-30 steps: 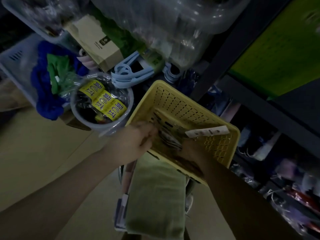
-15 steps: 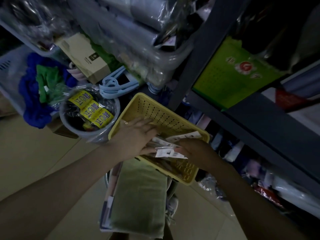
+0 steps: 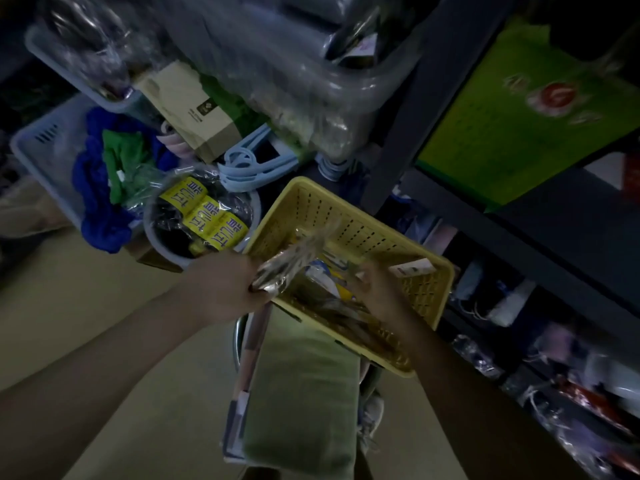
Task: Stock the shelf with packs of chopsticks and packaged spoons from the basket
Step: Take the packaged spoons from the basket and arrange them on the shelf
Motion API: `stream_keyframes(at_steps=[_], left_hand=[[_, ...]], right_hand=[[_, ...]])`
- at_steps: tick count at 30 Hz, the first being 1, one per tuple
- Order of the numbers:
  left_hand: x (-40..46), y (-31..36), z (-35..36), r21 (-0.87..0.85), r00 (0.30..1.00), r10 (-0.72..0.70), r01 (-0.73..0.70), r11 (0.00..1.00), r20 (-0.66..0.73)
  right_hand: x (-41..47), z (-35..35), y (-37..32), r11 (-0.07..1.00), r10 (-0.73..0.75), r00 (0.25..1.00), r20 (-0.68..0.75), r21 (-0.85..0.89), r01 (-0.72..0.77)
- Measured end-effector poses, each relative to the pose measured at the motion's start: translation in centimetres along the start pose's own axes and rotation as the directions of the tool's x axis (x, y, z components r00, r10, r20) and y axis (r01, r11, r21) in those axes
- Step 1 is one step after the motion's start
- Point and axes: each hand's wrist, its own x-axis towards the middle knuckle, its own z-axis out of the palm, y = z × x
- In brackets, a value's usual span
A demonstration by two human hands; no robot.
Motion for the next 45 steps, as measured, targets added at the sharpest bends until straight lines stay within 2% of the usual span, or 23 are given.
stream_keyframes(at_steps=[1, 2, 6, 9, 11, 13, 15, 17, 19, 22, 25, 28, 32, 36, 42, 45], left_hand=[[0.0, -0.8, 0.3, -0.067, 0.998, -0.013, 0.009, 0.998, -0.059], [-0.1, -0.9, 0.3, -0.106, 0.996, -0.024, 0.015, 0.994, -0.083], [-0.2, -1.5, 0.6, -0.207, 0.997, -0.052, 0.04, 0.978, -0.053], [0.4, -2.1, 1.1, -0.306, 0.994, -0.093, 0.073, 0.949, -0.05], [0.7, -2.4, 1.7, -0.358, 0.997, -0.083, 0.078, 0.93, 0.002], [0.8, -2.5, 1.9, -0.426, 0.997, -0.057, 0.074, 0.902, 0.053], [0.5, -2.3, 1.7, -0.506, 0.996, -0.039, 0.072, 0.86, 0.075], [0.1, -2.2, 1.2, -0.573, 0.995, -0.033, 0.079, 0.816, 0.089], [-0.6, -1.9, 0.6, -0.657, 0.992, -0.03, 0.102, 0.747, 0.12], [-1.8, -1.1, -0.9, -0.793, 0.987, 0.011, 0.12, 0.597, 0.158], [-3.4, 0.8, -2.7, -0.894, 0.988, 0.016, 0.132, 0.428, 0.154], [-5.4, 3.4, -3.9, -0.927, 0.99, 0.017, 0.126, 0.354, 0.141], [-8.4, 7.3, -4.8, -0.948, 0.993, 0.08, 0.063, 0.311, 0.092], [-11.7, 12.5, -5.5, -0.964, 0.993, 0.111, 0.008, 0.267, 0.039], [-16.4, 21.9, -4.8, -0.987, 0.98, 0.183, -0.098, 0.125, -0.075], [-17.9, 27.3, -4.8, -0.993, 0.97, 0.211, -0.121, -0.018, -0.122]], right_hand=[[0.3, 0.9, 0.6, 1.0, 0.019, 0.981, 0.191, -0.016, -0.017], [1.2, 2.1, 1.7, 0.999, 0.023, 0.961, 0.276, -0.029, -0.015], [4.2, 5.7, 4.8, 0.964, 0.169, 0.932, 0.322, -0.253, -0.087], [4.5, 5.4, 3.1, 0.894, 0.184, 0.906, 0.381, -0.448, 0.007], [4.1, 5.5, 1.6, 0.797, 0.171, 0.888, 0.427, -0.59, 0.13], [3.7, 5.6, 0.7, 0.727, 0.141, 0.89, 0.433, -0.656, 0.204], [3.4, 5.5, 0.6, 0.744, 0.105, 0.921, 0.375, -0.644, 0.178], [3.0, 5.0, 0.2, 0.819, 0.076, 0.953, 0.293, -0.563, 0.108], [1.8, 3.3, -0.8, 0.926, 0.089, 0.974, 0.211, -0.377, -0.003], [-0.2, -0.5, -2.2, 0.991, 0.134, 0.973, 0.188, -0.049, -0.127], [-3.1, -4.8, -3.2, 0.941, 0.105, 0.979, 0.173, 0.3, -0.154], [-6.5, -7.9, -4.1, 0.79, 0.087, 0.99, 0.109, 0.598, -0.135], [-12.1, -10.7, -3.4, 0.677, 0.014, 0.993, 0.121, 0.729, -0.098], [-18.3, -14.1, -0.9, 0.494, 0.023, 0.999, 0.025, 0.869, -0.033], [-30.4, -20.2, 2.5, 0.45, -0.024, 0.992, -0.121, 0.885, 0.119], [-35.3, -23.5, 4.2, 0.456, 0.036, 0.965, -0.259, 0.864, 0.214]])
